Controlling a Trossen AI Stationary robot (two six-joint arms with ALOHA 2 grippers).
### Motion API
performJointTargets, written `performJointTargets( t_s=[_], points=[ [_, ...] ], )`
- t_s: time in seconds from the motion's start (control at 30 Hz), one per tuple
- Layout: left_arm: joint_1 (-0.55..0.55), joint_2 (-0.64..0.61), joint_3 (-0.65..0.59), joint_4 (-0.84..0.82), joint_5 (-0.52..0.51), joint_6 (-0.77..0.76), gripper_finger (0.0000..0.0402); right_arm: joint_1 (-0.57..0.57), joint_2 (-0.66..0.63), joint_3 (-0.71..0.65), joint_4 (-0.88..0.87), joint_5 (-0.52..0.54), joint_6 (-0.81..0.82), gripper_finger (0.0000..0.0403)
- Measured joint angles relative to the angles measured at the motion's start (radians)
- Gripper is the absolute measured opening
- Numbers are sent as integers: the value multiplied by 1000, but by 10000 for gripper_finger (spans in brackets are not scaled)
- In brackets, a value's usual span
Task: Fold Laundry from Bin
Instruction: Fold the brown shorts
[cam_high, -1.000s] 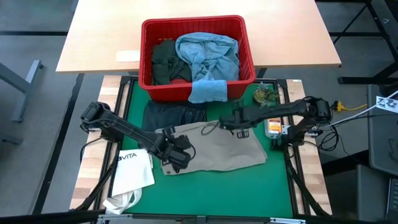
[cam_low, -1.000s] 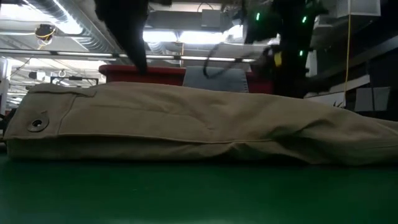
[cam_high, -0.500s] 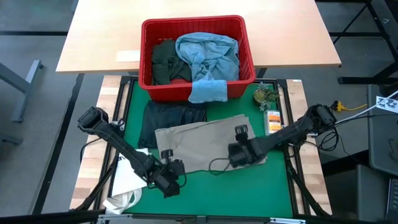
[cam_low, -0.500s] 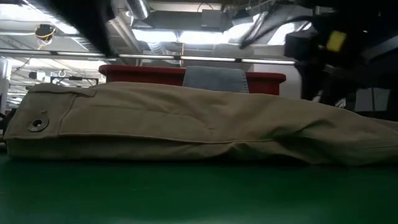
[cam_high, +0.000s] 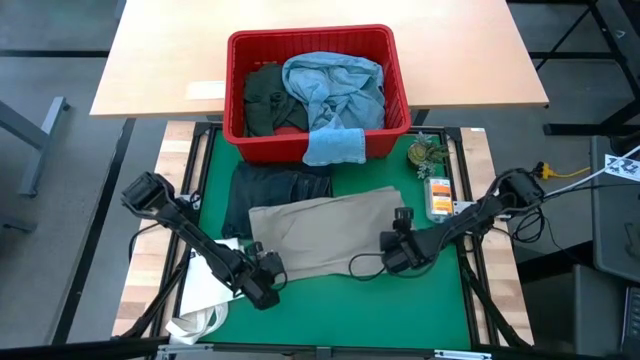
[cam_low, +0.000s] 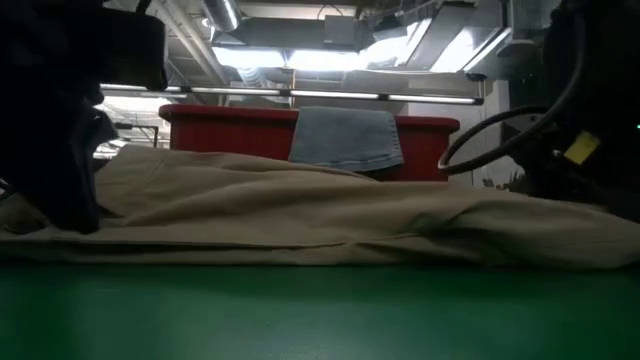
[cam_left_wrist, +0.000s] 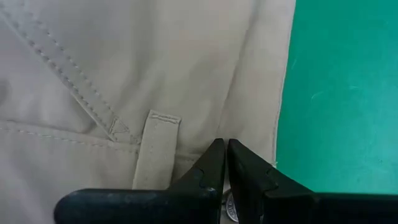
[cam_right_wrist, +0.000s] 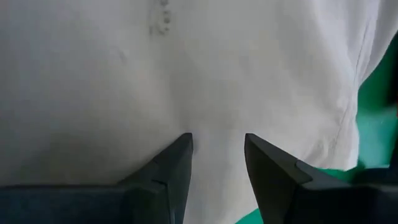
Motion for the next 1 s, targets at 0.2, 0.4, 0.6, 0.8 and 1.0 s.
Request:
performJointTargets(
  t_s=[0.2, 0.4, 0.6, 0.8, 1.0],
  points=[
    [-19, -2, -10, 24, 48, 0, 18, 1, -2, -43, 2, -5, 74, 152],
    [-27, -8, 41, -6, 83, 20, 18, -1, 5, 10, -75, -35, 29, 152],
    [-32, -7, 134, -12, 108, 104, 18, 1, 7, 173, -290, -72, -8, 152],
    [-29, -7, 191, 12, 67, 139, 18, 35, 7, 310, -378, -51, -8, 152],
    [-29, -7, 191, -1, 56, 140, 18, 102, 6, 327, -309, 4, -7, 152]
  ],
)
